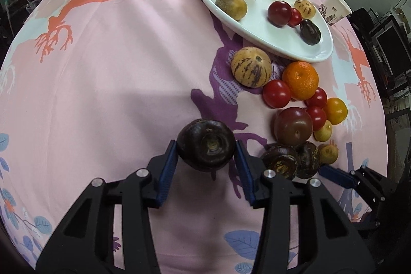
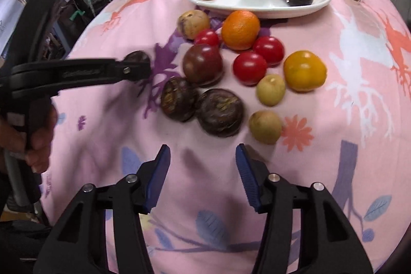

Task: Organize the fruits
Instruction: 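Lift the purple fruit with the left gripper while the right grasps a dark brown fruit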

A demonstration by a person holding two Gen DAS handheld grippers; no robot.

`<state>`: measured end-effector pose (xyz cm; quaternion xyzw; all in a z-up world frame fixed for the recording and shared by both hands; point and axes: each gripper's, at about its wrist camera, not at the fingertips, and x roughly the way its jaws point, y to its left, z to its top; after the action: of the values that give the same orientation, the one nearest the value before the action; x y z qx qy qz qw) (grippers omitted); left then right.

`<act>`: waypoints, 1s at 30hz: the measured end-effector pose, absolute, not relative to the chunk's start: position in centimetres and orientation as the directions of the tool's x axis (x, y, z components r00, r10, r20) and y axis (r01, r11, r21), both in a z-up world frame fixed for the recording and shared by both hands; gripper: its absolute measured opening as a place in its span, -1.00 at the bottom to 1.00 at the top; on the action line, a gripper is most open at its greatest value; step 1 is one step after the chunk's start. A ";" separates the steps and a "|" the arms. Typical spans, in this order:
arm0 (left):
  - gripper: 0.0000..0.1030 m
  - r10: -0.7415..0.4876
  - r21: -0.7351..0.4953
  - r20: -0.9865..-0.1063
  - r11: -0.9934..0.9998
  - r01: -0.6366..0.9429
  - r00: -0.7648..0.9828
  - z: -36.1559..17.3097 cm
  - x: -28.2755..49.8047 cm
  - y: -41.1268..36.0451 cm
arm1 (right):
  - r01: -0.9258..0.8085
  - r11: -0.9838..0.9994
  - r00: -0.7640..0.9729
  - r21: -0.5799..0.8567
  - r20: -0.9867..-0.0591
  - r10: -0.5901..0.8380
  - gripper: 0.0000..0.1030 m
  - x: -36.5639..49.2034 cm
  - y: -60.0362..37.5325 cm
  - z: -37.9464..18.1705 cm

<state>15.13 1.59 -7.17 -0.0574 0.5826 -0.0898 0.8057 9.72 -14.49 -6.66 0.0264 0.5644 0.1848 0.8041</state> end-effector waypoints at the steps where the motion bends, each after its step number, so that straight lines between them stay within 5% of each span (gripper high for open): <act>1: -0.12 -0.214 -0.201 -0.929 0.977 0.076 0.302 -7.3 15.2 1.6 | -0.269 0.935 0.308 0.232 -0.899 0.312 0.04 10.0 -14.5 -6.7; 15: -0.11 -0.225 -0.214 -0.935 0.974 0.069 0.273 -7.9 15.3 1.6 | -0.279 0.954 0.363 0.112 -0.907 0.213 -0.18 12.5 -12.8 -7.3; 30: -0.11 -0.251 -0.226 -0.906 0.968 0.112 0.341 -3.5 14.1 1.5 | -0.065 0.941 0.363 0.331 -0.871 0.331 -0.18 10.4 -19.4 -3.2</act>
<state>14.12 1.55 -3.51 -0.0619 0.5633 -0.1112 0.8164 10.37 -19.44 -3.18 0.1208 0.5510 0.1213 0.8168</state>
